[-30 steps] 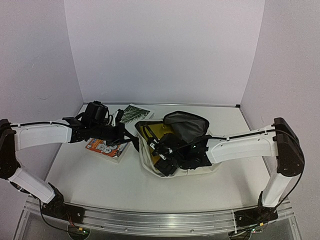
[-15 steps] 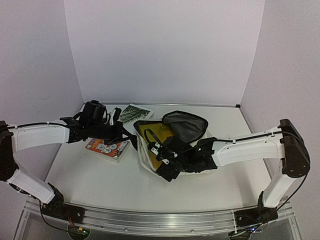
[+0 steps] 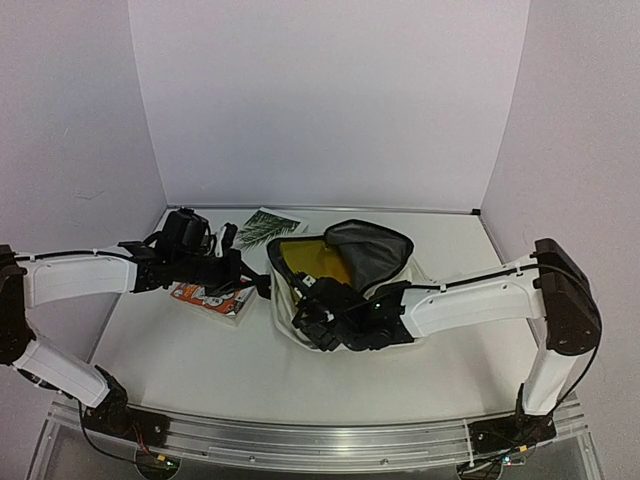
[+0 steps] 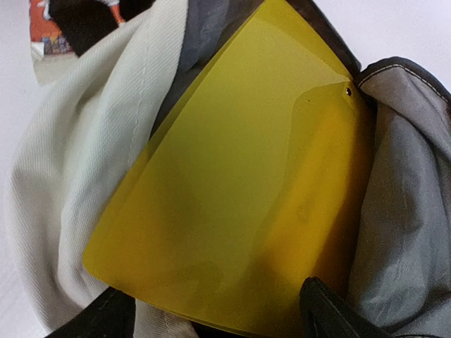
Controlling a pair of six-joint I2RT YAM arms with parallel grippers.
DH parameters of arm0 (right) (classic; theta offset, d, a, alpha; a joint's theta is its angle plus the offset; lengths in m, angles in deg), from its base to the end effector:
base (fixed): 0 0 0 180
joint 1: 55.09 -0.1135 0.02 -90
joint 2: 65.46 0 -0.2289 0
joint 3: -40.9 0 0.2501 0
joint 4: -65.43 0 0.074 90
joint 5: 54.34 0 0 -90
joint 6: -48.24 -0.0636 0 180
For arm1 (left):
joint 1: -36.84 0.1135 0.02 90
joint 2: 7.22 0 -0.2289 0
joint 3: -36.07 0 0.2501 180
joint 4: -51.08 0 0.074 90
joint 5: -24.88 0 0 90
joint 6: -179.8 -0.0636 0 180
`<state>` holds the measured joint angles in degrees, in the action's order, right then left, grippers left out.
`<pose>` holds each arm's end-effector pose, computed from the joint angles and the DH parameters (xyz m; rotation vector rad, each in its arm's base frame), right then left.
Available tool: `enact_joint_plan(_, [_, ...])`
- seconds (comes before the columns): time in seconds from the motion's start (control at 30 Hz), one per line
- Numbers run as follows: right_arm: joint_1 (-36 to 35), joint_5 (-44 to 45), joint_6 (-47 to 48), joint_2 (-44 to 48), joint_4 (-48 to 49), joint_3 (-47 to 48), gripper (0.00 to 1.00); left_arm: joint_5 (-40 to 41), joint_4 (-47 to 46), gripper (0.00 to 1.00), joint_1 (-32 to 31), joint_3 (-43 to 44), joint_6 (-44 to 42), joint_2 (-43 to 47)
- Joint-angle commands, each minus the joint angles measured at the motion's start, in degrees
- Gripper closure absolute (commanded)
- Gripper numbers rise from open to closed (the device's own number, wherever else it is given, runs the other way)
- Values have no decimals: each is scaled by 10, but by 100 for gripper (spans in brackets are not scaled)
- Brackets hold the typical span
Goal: Pack the student bag
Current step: Adjust the student bag at the center of the board.
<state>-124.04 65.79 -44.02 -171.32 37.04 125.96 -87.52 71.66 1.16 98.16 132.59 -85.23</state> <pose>0.1737 0.3625 0.1472 -1.0593 2.0240 -0.0052 0.2456 -0.2062 0.1898 0.0905 2.4174 -1.1366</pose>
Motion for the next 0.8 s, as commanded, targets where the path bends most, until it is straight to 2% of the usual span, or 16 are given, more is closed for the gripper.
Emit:
enact_joint_plan(0.0, [18,74,-50,-20,53,38,27,-19,-40,100,2,-22,16,29])
enact_joint_plan(0.13, [38,62,-66,-41,69,48,40,-7,-41,100,2,-52,20,31])
enact_joint_plan(0.2, [47,46,-70,-50,76,50,42,-3,-40,100,2,-59,20,28])
enact_joint_plan(0.4, [62,-13,-71,-66,93,39,42,23,-3,99,2,-39,10,16])
enact_joint_plan(0.5, [72,-45,-75,-62,93,29,36,40,31,78,2,-10,2,13])
enact_joint_plan(0.53, [77,-55,-77,-58,93,24,33,48,41,67,1,3,-1,12])
enact_joint_plan(0.63, [83,-84,-83,-51,93,12,29,70,51,42,-1,22,-6,15])
enact_joint_plan(0.73, [89,-102,-90,-47,93,3,25,77,55,29,-4,37,-18,-1])
enact_joint_plan(0.77, [90,-104,-92,-47,93,2,25,75,57,28,-4,40,-20,-8])
